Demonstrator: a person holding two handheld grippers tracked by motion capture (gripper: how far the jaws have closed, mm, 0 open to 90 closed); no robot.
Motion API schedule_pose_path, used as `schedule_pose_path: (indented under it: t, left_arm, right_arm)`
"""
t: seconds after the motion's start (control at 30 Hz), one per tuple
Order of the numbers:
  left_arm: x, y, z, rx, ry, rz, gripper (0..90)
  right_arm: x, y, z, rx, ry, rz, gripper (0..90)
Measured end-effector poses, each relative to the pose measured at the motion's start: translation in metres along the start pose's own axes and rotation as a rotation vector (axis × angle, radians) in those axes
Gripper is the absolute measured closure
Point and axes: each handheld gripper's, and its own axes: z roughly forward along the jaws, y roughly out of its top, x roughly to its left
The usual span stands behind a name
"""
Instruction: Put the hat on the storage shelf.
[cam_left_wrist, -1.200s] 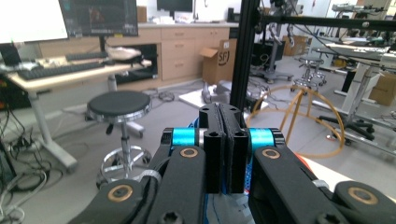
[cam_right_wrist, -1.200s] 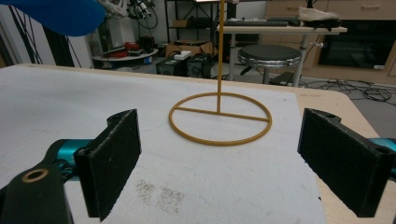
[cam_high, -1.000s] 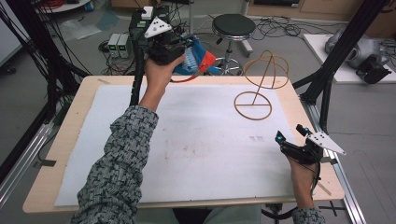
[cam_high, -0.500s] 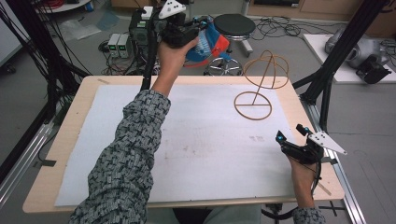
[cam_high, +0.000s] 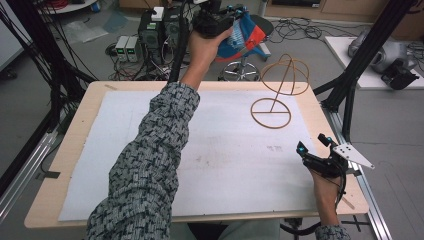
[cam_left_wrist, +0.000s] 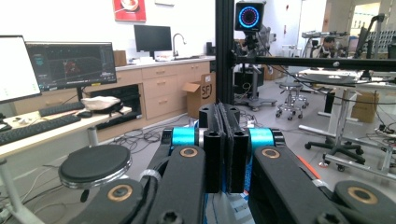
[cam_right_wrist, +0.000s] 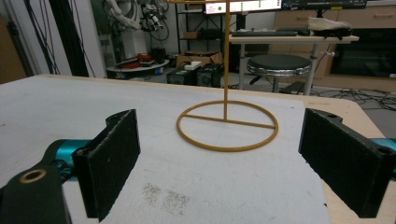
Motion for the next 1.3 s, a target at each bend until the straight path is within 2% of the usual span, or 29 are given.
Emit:
schedule_pose_path:
  t: [0.23,0.43,0.63,0.87,1.3]
  left_arm:
    - [-0.003,0.007,0.020,-0.005,-0.010,0.000,88.2]
    - [-0.006,0.003,0.035,0.002,-0.024,-0.027,88.2]
    - [-0.011,0.006,0.048,-0.002,-0.035,-0.024,88.3]
    - [-0.023,0.014,0.063,-0.010,-0.054,-0.009,88.2]
    - [-0.046,0.007,0.088,0.024,-0.102,0.010,88.3]
  right_arm:
    - [0.002,-0.001,-0.003,0.006,0.017,-0.009,11.7]
    - [0.001,-0.002,-0.005,0.015,0.020,-0.014,11.7]
    - [0.004,-0.002,-0.004,0.026,0.029,-0.027,11.7]
    - [0.004,-0.002,-0.006,0.025,0.028,-0.026,11.7]
    - [0.003,-0.003,-0.008,0.030,0.030,-0.029,11.7]
